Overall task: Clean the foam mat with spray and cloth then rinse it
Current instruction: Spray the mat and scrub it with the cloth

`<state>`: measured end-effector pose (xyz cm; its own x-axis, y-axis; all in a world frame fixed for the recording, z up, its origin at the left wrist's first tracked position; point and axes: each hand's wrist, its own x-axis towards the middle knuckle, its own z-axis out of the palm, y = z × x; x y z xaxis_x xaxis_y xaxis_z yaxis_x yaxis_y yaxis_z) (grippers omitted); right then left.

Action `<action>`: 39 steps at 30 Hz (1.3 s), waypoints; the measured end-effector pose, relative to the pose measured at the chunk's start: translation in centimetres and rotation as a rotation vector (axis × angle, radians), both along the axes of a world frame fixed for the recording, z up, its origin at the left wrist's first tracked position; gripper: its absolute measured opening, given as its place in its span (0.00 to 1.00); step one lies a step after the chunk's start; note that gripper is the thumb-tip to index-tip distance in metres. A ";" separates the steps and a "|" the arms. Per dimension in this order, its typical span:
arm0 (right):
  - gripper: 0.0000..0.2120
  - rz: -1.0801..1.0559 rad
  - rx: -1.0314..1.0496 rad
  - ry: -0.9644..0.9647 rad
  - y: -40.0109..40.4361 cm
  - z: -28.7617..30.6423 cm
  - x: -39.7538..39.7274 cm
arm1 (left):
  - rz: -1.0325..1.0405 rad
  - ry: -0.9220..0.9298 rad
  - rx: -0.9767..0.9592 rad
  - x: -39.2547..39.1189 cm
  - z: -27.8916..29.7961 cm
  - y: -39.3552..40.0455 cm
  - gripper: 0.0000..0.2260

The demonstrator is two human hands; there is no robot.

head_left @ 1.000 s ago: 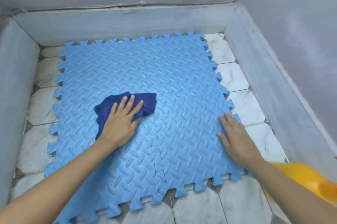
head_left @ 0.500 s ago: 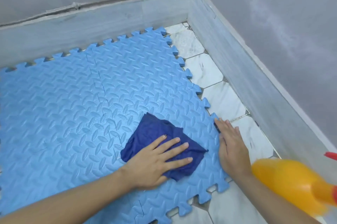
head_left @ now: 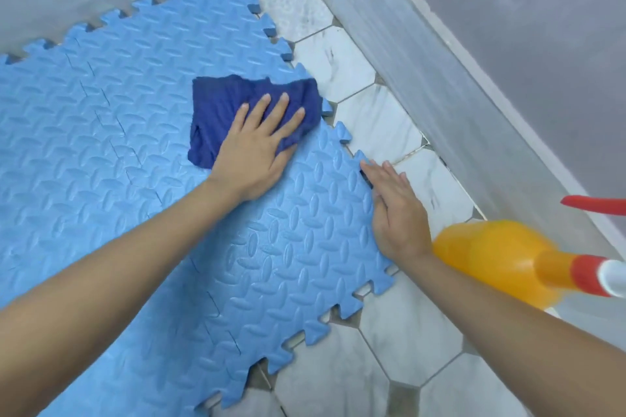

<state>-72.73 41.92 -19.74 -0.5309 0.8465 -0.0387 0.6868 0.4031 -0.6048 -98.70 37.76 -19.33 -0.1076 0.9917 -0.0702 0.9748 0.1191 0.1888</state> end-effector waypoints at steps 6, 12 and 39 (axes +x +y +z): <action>0.23 -0.061 -0.068 0.121 0.3 0.1 0.0 | -0.648 0.029 -0.135 4.7 1.5 -15.4 0.34; 0.23 -0.030 -0.019 0.067 0.1 -0.1 0.1 | -0.110 0.097 -0.039 -1.2 0.1 -5.9 0.26; 0.25 0.096 0.066 -0.187 0.6 1.4 -0.5 | 0.429 0.006 -0.102 -6.6 0.3 -16.0 0.25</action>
<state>-73.25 42.49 -18.35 -0.5982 0.7963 -0.0900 0.7409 0.5068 -0.4407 -105.26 21.78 -18.99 -0.5086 0.8453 -0.1636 0.8342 0.5309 0.1495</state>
